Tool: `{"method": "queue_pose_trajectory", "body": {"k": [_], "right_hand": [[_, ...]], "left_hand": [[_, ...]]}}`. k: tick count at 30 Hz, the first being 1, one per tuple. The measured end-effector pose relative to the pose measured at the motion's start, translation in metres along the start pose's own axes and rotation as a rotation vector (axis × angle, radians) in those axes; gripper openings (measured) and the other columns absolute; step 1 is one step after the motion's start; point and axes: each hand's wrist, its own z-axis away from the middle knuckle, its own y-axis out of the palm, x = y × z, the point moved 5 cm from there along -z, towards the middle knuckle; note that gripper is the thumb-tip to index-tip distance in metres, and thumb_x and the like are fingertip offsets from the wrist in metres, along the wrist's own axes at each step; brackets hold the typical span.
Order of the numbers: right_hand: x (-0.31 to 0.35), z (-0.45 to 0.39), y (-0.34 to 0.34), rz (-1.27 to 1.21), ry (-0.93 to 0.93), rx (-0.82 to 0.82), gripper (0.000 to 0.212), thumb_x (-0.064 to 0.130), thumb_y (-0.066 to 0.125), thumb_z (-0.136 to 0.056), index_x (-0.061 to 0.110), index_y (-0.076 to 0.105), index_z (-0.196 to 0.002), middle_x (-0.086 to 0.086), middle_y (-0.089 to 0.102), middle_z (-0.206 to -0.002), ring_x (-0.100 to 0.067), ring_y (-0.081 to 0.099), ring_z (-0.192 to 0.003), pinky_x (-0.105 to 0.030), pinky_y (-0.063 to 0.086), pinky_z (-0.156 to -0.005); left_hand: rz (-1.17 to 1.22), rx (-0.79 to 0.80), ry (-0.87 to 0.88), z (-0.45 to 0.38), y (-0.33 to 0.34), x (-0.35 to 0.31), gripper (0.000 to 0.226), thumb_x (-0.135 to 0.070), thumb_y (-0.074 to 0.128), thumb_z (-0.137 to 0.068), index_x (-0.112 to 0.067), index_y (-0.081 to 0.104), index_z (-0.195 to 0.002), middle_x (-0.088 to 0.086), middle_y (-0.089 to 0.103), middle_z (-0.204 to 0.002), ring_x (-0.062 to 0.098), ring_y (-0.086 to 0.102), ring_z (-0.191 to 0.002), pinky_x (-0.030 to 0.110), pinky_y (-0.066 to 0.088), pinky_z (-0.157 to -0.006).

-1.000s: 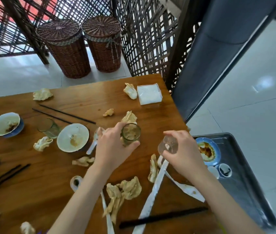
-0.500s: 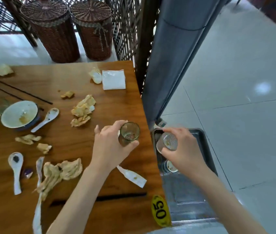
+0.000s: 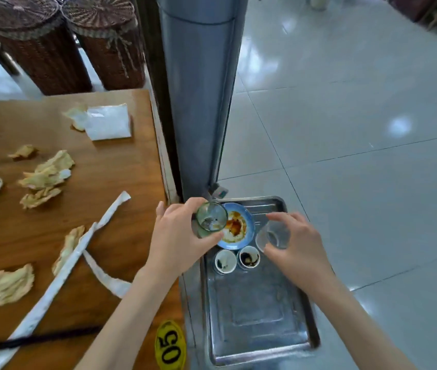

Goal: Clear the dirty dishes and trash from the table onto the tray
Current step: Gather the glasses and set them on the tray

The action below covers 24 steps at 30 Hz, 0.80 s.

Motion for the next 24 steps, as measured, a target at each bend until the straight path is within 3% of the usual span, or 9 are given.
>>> {"method": "queue_pose_trajectory", "body": {"k": [2,5,12,18,21,24], "right_hand": [[-0.024,-0.005,-0.007,-0.008,-0.016,0.023,0.045,0.016,0.070,-0.075,0.027,0.060,-0.117,0.010,0.050,-0.100,-0.008,0.052,-0.090,-0.010,0.034,-0.069],[-0.060,-0.015,-0.012,-0.018,-0.030,0.061,0.044,0.018,0.070,-0.076,0.027,0.060,-0.119,0.010,0.050,-0.105,-0.012,0.053,-0.097,-0.017,0.036,-0.076],[-0.124,-0.042,0.004,-0.025,-0.084,0.128,0.046,0.015,0.071,-0.075,0.026,0.061,-0.118,0.010,0.046,-0.101,-0.011,0.048,-0.097,-0.017,0.033,-0.079],[-0.172,-0.051,0.045,-0.031,-0.092,0.157,0.046,0.017,0.073,-0.074,0.028,0.061,-0.117,0.011,0.048,-0.099,-0.008,0.048,-0.092,-0.004,0.031,-0.069],[-0.192,-0.048,0.070,-0.032,-0.072,0.195,0.046,0.016,0.072,-0.075,0.028,0.060,-0.118,0.012,0.048,-0.102,-0.011,0.051,-0.097,-0.016,0.036,-0.076],[-0.205,-0.037,0.090,-0.020,-0.051,0.213,0.050,0.015,0.073,-0.075,0.028,0.058,-0.121,0.010,0.050,-0.107,-0.010,0.049,-0.099,-0.018,0.036,-0.079]], "left_hand": [[0.015,-0.015,-0.031,0.001,0.018,-0.011,0.055,-0.055,0.074,-0.066,-0.031,0.055,-0.111,-0.014,0.065,-0.097,0.010,0.056,-0.098,0.039,0.016,-0.111],[0.020,-0.043,-0.086,0.003,0.049,-0.025,0.055,-0.050,0.078,-0.063,-0.028,0.056,-0.108,-0.010,0.065,-0.093,0.011,0.057,-0.092,0.044,0.024,-0.109],[-0.018,-0.070,-0.215,0.012,0.111,-0.030,0.058,-0.049,0.080,-0.059,-0.026,0.056,-0.107,-0.008,0.064,-0.089,0.014,0.056,-0.089,0.047,0.031,-0.102],[-0.004,-0.090,-0.290,0.036,0.153,-0.008,0.055,-0.046,0.083,-0.055,-0.030,0.056,-0.101,-0.014,0.061,-0.082,0.004,0.052,-0.081,0.053,0.034,-0.098],[0.011,-0.075,-0.326,0.056,0.169,0.008,0.053,-0.045,0.082,-0.054,-0.033,0.055,-0.099,-0.017,0.058,-0.082,-0.008,0.042,-0.080,0.054,0.039,-0.093],[0.002,-0.029,-0.350,0.078,0.181,0.022,0.053,-0.047,0.080,-0.054,-0.036,0.054,-0.099,-0.017,0.059,-0.087,-0.008,0.038,-0.081,0.052,0.039,-0.094]]}}
